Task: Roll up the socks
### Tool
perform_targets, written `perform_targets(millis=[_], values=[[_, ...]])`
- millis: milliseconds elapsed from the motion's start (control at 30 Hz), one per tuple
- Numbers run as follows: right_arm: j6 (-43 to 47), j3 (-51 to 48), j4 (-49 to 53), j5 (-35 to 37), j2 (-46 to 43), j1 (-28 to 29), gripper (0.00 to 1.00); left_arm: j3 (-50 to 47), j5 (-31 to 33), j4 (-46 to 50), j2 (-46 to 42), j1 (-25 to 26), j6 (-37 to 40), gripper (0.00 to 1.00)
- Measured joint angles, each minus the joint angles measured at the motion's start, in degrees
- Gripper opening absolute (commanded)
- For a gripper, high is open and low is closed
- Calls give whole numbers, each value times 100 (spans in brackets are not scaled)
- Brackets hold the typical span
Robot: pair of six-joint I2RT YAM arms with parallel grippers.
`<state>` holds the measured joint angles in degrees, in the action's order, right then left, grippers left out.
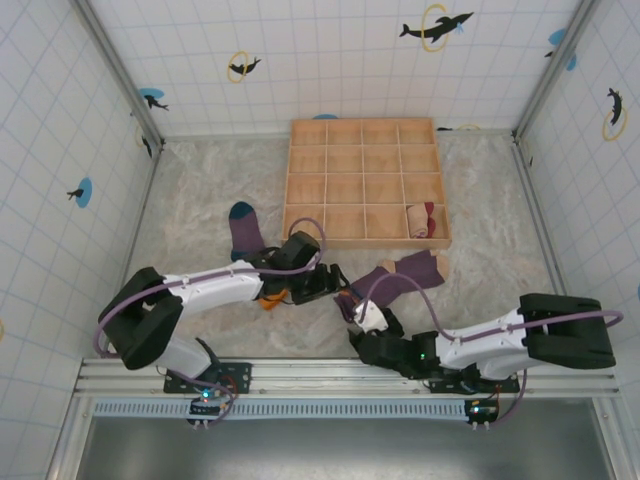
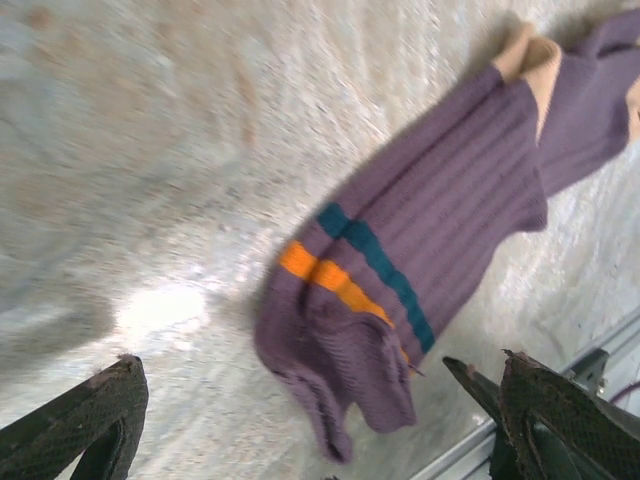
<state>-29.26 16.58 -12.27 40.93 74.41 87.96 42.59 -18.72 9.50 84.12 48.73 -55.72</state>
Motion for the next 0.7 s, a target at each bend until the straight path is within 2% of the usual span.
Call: perform_targets(millis=[133, 333, 567, 700], values=[[-44, 243, -94, 22, 302, -85, 77, 0, 125, 184, -68, -125, 87, 92], [-249, 769, 13, 140, 894, -275, 69, -2, 166, 232, -94, -160, 138, 91], [-540, 1025, 332, 249, 1134, -380, 37, -55, 166, 232, -98, -166, 153, 89], [-629, 994, 352, 144, 1084, -560, 28, -111, 153, 225, -98, -192, 155, 89]])
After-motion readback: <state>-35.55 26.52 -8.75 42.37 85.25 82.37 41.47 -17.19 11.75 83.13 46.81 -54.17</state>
